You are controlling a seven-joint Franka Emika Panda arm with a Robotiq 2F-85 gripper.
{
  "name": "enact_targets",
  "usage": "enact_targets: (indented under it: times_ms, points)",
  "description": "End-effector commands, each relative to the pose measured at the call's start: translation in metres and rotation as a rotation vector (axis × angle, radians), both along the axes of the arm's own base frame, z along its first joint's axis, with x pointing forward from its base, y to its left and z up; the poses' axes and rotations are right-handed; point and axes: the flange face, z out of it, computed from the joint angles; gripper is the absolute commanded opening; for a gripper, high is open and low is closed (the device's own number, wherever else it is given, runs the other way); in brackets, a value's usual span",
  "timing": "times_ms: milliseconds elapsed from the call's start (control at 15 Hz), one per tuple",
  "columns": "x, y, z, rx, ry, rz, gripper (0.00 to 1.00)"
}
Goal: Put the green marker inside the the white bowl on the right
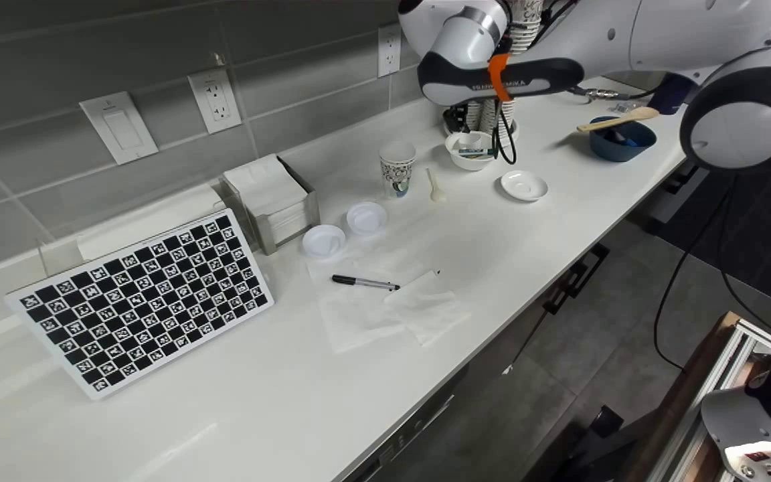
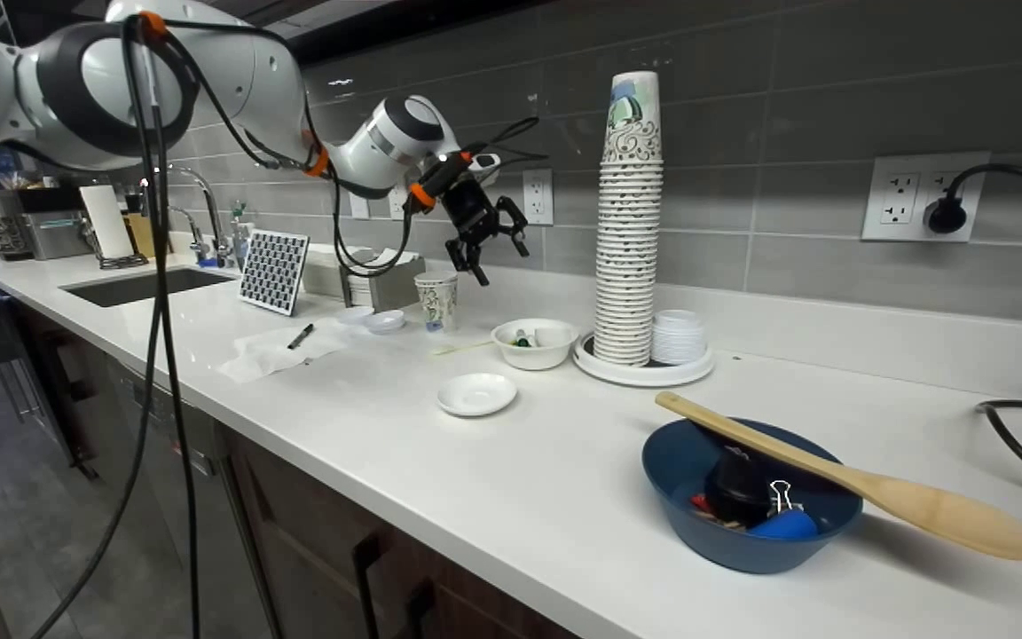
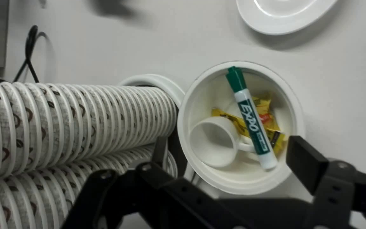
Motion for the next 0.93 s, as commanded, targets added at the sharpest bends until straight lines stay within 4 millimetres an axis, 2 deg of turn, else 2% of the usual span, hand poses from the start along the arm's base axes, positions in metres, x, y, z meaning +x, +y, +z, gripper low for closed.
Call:
enact_targets:
  times_ms: [0,200,600,867]
  points:
    - [-0.024,0.017,0.048,0.174,0.012,0.079,1.00]
    - [-0.051,0.026,0.067,0.313,0.026,0.082,1.00]
    - [-0.116,0.044,0.056,0.587,0.126,-0.076,1.00]
    - [-0.148,0.039,0.058,0.723,0.034,-0.214,1.00]
